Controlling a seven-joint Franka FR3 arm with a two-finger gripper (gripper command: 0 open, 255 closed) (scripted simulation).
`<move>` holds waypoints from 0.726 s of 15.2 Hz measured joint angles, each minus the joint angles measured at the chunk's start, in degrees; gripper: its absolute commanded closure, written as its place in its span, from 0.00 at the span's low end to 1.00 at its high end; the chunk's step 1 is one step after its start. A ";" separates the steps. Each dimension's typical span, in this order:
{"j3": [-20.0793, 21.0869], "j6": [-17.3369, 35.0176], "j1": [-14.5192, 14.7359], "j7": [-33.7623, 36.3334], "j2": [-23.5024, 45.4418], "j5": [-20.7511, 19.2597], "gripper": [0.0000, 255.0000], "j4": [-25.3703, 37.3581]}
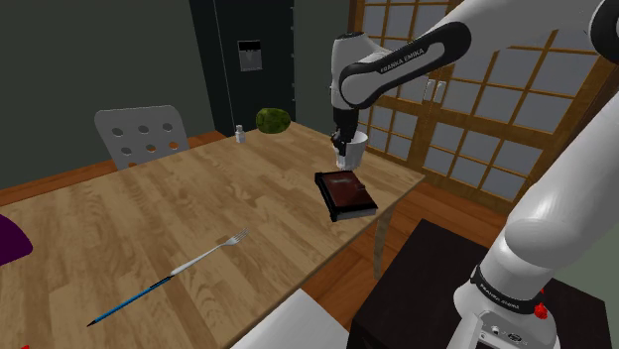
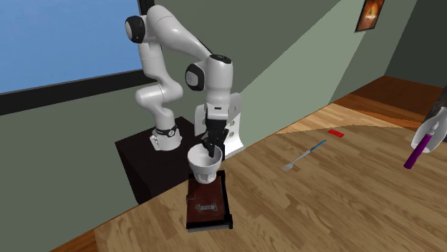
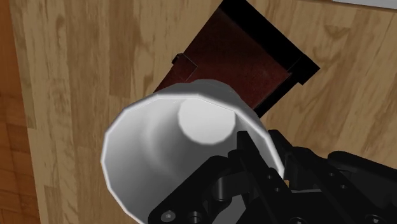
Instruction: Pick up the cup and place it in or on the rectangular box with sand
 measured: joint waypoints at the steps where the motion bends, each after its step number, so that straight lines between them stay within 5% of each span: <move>1: -0.04 0.59 -0.05 0.05 0.38 -0.12 1.00 -0.23; 11: -0.05 8.25 -0.31 1.84 3.65 -1.67 1.00 -4.77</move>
